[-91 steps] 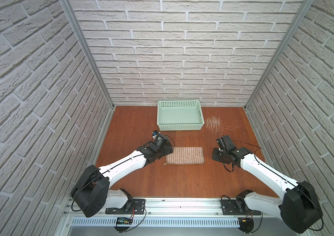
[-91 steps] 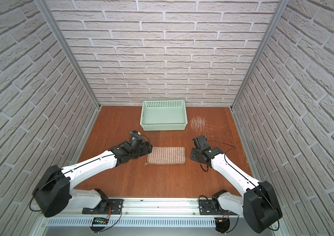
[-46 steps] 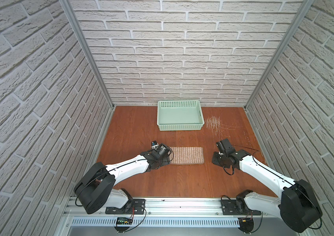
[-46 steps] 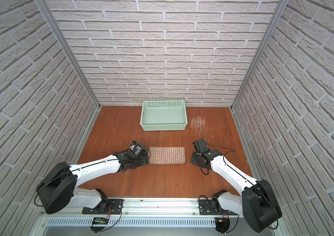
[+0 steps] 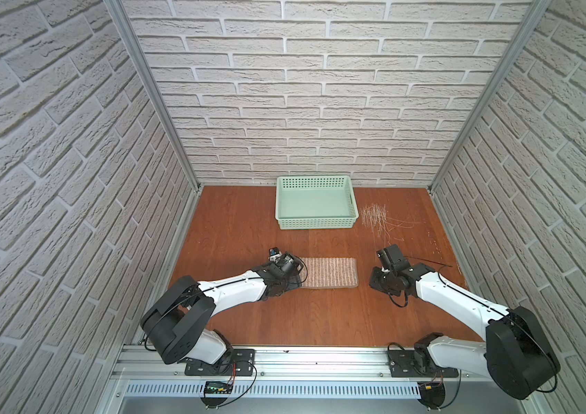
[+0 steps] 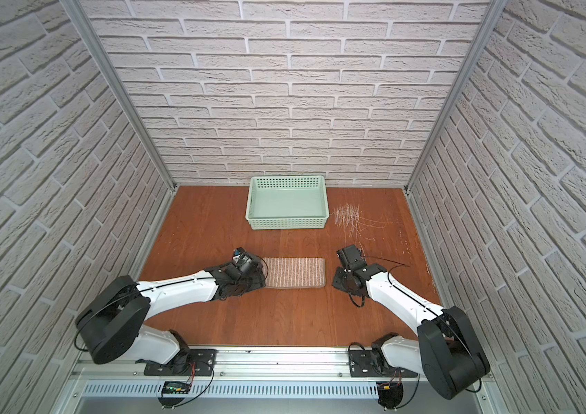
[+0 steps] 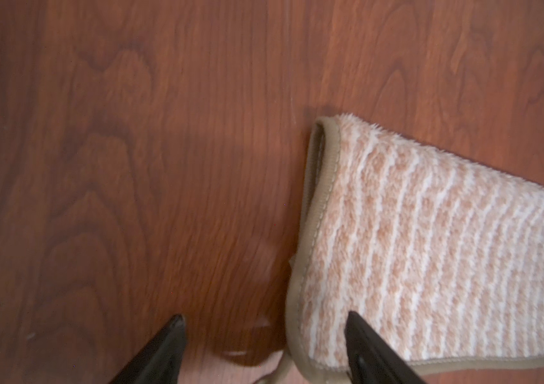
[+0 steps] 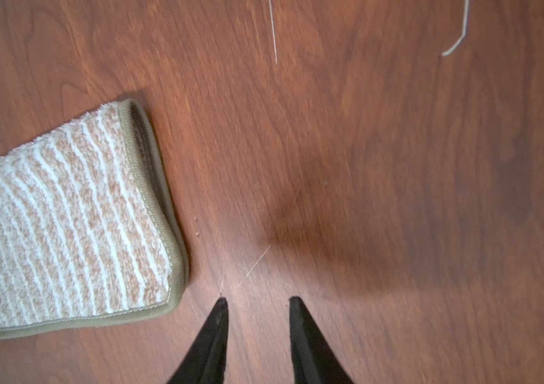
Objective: Fold the square dishcloth
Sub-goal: Fold the cleaning item at the center of the board.
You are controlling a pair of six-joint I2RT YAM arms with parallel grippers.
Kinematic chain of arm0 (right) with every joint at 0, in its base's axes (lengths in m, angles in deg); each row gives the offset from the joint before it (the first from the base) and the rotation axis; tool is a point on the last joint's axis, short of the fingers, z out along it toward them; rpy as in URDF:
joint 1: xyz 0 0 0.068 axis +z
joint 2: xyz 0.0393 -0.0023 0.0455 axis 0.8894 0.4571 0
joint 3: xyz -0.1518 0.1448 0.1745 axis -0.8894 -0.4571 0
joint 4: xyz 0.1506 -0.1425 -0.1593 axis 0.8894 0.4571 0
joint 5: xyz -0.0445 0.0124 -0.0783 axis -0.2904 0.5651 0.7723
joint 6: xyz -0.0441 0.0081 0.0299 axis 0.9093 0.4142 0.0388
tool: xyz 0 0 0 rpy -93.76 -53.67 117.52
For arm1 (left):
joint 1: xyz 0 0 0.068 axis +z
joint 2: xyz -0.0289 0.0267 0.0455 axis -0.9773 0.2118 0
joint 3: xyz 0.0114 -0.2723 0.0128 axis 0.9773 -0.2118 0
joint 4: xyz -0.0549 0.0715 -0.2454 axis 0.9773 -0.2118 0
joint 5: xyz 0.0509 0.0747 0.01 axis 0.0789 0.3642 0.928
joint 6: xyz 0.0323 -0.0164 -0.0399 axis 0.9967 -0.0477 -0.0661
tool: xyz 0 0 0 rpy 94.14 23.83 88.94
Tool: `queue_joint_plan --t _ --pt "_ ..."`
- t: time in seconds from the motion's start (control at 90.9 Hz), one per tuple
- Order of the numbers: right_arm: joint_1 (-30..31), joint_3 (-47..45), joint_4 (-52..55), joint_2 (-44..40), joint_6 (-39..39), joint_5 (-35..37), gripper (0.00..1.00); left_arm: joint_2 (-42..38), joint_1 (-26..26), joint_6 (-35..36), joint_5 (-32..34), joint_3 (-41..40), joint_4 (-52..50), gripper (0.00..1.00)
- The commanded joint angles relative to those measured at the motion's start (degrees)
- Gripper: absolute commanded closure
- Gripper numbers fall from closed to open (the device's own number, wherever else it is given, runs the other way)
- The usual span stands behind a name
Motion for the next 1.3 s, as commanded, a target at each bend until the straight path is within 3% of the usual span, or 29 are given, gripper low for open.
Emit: queue_joint_plan --t 0.0,0.385,0.99,1.133,1.287 --pt "-0.5 -1.5 -2.4 0.2 -1.0 -0.4 0.66 2.3 -0.1 -0.1 -1.3 -0.3 -0.1 0.26" --pt "-0.5 -3.9 -11.3 3.2 -2.4 -6.0 0.65 3.2 0.0 -0.6 -1.0 -0.1 -0.8 0.36" --pt "-0.5 -4.5 -21.8 12.6 -5.4 -11.0 0.64 3.8 -0.1 -0.8 -1.4 0.4 -0.4 0.4" --pt "-0.2 -4.6 -22.7 14.7 -6.1 -11.8 0.68 3.4 0.0 -0.9 -1.1 0.3 -0.7 0.4" --pt "-0.2 -4.4 -21.9 14.7 -5.7 -10.7 0.81 3.2 0.0 -1.1 -0.6 0.3 -1.0 0.41"
